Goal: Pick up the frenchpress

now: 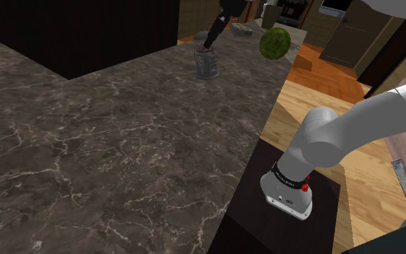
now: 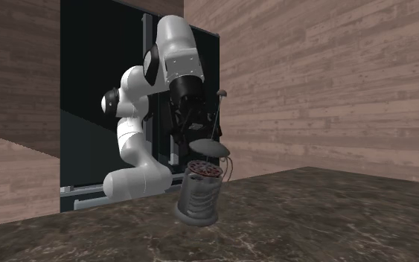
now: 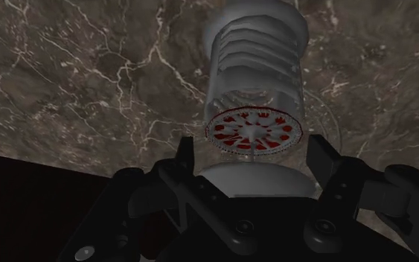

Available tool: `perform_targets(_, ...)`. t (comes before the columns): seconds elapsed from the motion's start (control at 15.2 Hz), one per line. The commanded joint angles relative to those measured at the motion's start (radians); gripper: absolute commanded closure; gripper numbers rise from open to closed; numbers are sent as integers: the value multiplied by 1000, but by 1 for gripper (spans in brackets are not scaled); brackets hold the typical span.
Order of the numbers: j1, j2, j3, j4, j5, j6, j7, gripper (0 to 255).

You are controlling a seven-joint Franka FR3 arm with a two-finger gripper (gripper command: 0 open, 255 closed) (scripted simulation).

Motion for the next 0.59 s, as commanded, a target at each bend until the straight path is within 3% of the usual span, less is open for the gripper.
perform_targets(0.0, 1, 4, 1, 30, 1, -26, 1, 255)
perform_targets(0.53, 2, 24, 2, 129, 2, -104, 0, 255)
